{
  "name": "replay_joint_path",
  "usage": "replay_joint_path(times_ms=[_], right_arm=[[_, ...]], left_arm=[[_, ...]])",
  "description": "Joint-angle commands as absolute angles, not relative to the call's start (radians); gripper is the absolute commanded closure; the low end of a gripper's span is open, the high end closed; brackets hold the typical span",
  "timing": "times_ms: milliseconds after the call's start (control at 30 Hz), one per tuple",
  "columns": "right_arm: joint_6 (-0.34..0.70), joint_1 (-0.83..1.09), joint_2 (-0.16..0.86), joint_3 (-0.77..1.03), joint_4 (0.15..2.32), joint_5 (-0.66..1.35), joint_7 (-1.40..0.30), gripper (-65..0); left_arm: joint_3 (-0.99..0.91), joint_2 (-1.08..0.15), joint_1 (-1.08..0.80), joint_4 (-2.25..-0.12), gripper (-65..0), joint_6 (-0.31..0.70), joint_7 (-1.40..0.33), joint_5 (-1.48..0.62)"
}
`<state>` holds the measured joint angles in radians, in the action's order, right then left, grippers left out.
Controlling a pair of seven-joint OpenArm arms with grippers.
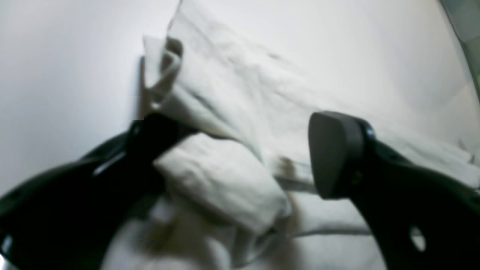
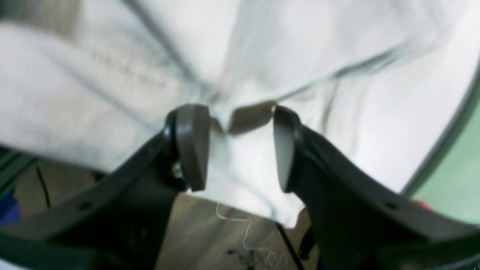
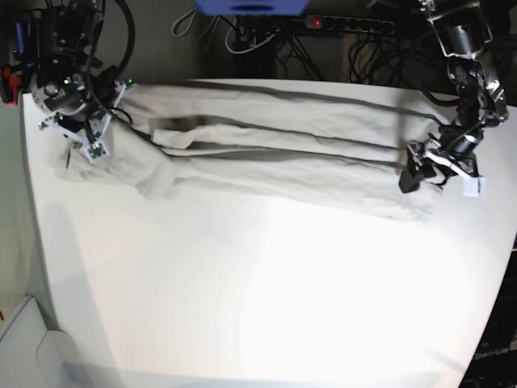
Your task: Layout the t-shirt on the table in an organized manner, then fold the t-shirt properly
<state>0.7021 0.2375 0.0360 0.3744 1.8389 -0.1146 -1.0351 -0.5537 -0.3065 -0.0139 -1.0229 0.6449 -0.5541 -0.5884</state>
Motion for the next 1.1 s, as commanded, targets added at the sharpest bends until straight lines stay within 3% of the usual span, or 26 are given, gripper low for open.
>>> replay_joint_path(times_ms=[0,300,467,633,900,1067], right_arm=[[0.698,0.232,0.042,0.377,1.854,-0.110,-1.027,-29.2],[0.698,0.217,0.042,0.377,1.854,-0.110,-1.027,-29.2],[0.698,0.216,0.044,0.377,1.853,-0.110,-1.027,-29.2],[0.698,0.200,0.044,0.375,1.821,-0.110,-1.027,-29.2],[0.698,0.183,0.071,0.377,1.728,-0.108,-1.026,-29.1],[0.698,0.165,0.079,0.377,1.725,-0.110,-1.026,-29.1]], left_arm=[[-0.552,-0.320,-0.051,-1.003,-58.5,0.549,-0.696,-0.463],[-0.575,-0.430,-0.044,-1.013,-61.0,0.552,-0.696,-0.472],[-0.619,-0.429,0.008,-1.155,-61.0,0.552,-0.731,-0.472],[-0.624,-0.360,0.162,-1.171,-61.0,0.552,-0.865,-0.463],[-0.616,-0.249,0.292,-1.168,-61.0,0.542,-0.911,-0.453],[-0.621,-0.202,0.358,-1.113,-61.0,0.542,-0.908,-0.323]])
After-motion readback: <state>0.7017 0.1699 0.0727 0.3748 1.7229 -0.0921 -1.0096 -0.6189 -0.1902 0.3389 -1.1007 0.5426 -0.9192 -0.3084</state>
